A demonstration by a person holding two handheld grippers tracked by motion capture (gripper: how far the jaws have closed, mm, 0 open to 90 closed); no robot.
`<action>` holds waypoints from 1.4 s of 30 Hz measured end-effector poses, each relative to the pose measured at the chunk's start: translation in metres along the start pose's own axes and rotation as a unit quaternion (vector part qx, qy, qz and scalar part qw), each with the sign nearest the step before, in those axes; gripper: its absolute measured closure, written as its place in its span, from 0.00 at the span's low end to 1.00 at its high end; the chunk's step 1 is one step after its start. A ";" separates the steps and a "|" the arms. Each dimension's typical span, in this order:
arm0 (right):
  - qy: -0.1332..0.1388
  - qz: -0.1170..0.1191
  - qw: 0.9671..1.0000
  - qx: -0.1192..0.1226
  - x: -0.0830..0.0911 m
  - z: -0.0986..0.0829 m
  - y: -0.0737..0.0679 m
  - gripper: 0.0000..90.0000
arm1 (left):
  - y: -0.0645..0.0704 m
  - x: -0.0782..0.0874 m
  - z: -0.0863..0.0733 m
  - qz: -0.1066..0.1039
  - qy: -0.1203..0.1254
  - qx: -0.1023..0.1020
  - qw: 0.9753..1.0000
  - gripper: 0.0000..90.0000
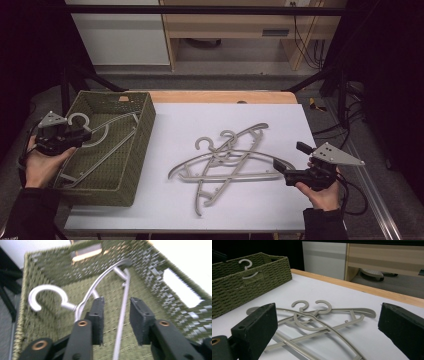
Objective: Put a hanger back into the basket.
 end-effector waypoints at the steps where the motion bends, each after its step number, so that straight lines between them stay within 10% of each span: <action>1: 0.001 0.000 1.000 0.000 0.000 0.000 0.000 0.03 | 0.005 0.004 0.003 -0.004 0.011 0.000 1.000 0.65; 5: 0.000 -0.002 1.000 -0.002 0.000 -0.001 0.001 0.03 | 0.029 0.014 0.020 -0.017 0.053 -0.011 0.998 0.52; 13: 0.004 -0.003 1.000 -0.003 0.003 -0.001 0.004 0.03 | 0.080 0.028 0.047 -0.045 0.152 -0.006 0.987 0.33; 21: 0.010 0.000 1.000 -0.003 0.007 0.000 0.005 0.02 | 0.118 0.030 0.051 -0.064 0.187 -0.013 0.980 0.16; 30: 0.006 0.002 1.000 0.000 0.006 -0.001 0.004 0.02 | 0.141 0.011 0.038 -0.095 0.161 -0.017 0.982 0.13; 42: 0.004 0.004 1.000 0.001 0.005 -0.001 0.001 0.02 | 0.180 -0.011 0.066 -0.145 0.135 -0.074 0.977 0.12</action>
Point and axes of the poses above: each handheld gripper's, and its own axes: x roughly backward along the jaws, z roughly out of its top, y roughly to its right, the point moved 4 cm from there along -x, roughly forward along the jaws, and after that the axes turned 15 degrees about -x, right-handed, at the moved point
